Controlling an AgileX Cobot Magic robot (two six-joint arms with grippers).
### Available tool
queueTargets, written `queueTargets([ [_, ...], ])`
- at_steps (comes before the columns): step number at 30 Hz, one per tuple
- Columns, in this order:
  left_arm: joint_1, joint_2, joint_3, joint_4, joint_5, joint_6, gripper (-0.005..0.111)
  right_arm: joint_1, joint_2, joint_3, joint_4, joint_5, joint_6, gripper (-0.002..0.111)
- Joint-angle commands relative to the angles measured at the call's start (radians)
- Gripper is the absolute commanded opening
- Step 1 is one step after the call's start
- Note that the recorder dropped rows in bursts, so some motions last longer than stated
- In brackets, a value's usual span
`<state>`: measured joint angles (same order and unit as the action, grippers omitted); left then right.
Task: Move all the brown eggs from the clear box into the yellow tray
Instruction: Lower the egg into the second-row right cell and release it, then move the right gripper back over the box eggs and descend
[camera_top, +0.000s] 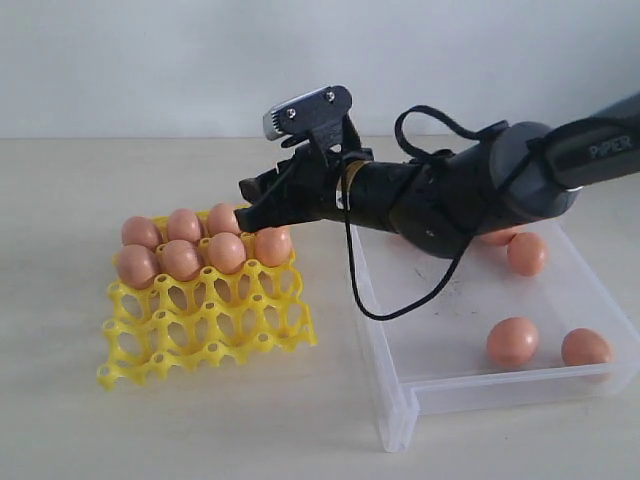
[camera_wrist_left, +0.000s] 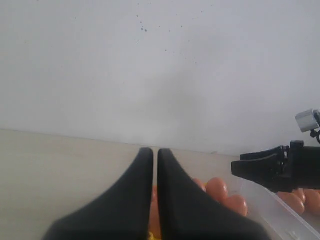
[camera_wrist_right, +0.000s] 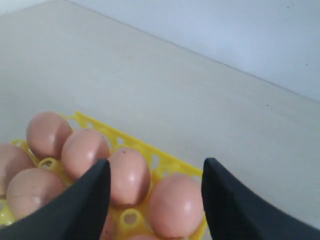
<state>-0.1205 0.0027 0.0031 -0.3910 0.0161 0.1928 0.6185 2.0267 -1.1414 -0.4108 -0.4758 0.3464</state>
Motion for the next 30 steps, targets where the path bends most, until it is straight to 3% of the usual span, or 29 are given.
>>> queueTargets([
  [1, -0.006, -0.003, -0.003, -0.009, -0.016, -0.007, 0.004, 0.000, -0.065, 0.001, 0.006, 0.160, -0.042, 0.042],
  [5, -0.006, -0.003, -0.003, -0.009, -0.016, -0.007, 0.004, 0.000, -0.120, 0.001, 0.006, 0.368, -0.138, 0.000],
  [18, -0.006, -0.003, -0.003, -0.009, -0.016, -0.007, 0.004, -0.091, -0.364, 0.001, -0.070, 0.805, -0.138, 0.000],
  [26, -0.006, -0.003, -0.003, -0.009, -0.016, -0.007, 0.004, -0.149, -0.438, 0.001, -0.452, 1.146, 0.163, 0.000],
  [30, -0.006, -0.003, -0.003, -0.009, -0.016, -0.007, 0.004, -0.149, -0.438, 0.001, -0.548, 1.332, 0.181, 0.000],
])
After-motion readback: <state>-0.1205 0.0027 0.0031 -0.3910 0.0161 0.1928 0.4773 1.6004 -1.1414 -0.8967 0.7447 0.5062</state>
